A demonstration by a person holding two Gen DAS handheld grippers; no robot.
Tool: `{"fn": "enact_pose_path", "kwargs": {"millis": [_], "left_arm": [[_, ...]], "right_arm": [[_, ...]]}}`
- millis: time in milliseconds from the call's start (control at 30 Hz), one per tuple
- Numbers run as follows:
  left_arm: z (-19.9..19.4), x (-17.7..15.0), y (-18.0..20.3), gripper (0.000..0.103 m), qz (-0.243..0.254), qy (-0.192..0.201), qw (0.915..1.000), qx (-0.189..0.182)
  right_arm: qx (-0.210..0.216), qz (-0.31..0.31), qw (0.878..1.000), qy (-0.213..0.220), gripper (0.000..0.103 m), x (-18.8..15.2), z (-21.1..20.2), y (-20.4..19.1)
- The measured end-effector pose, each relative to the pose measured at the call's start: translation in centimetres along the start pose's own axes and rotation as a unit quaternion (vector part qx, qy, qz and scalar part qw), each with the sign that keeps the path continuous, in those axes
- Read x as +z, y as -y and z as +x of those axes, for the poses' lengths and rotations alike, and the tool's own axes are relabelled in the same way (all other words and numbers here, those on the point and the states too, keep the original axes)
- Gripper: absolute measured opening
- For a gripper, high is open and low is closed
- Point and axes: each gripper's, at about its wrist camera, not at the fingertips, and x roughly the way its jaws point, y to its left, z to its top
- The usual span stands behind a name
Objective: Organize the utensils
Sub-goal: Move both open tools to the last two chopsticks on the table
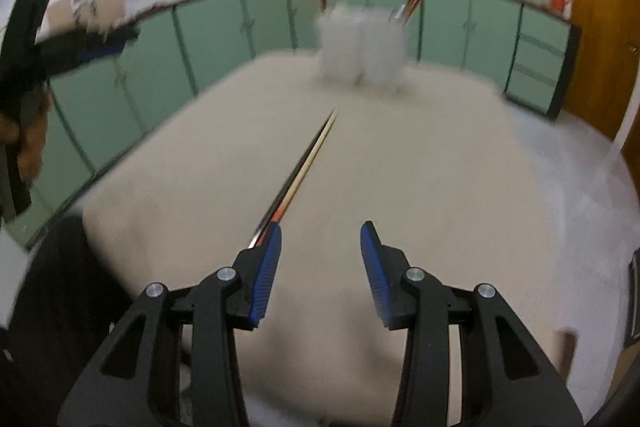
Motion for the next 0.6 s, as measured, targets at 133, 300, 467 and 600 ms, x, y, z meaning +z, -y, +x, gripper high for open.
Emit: {"fn": "enact_pose_path", "kwargs": {"millis": [133, 300, 467, 600], "left_arm": [[-0.9, -4.0, 0.4, 0.06, -0.02, -0.025, 0.9995, -0.01], [-1.7, -5.7, 0.5, 0.06, -0.027, -0.036, 0.9988, -0.018], [-1.8, -6.0, 0.5, 0.06, -0.026, -0.039, 0.9987, -0.017], [-1.0, -6.0, 0.7, 0.06, -0.025, -0.046, 0.9985, -0.017]], "right_arm": [[-0.02, -0.062, 0.998, -0.016, 0.039, -3.2, 2.4, -4.1], [-0.027, -0.063, 0.998, -0.005, 0.039, -2.4, 4.0, -4.6], [-0.032, -0.063, 0.998, 0.004, 0.037, -1.6, 4.6, -4.2], [-0.067, -0.02, 0.998, 0.003, 0.03, -1.4, 4.4, -1.2]]}}
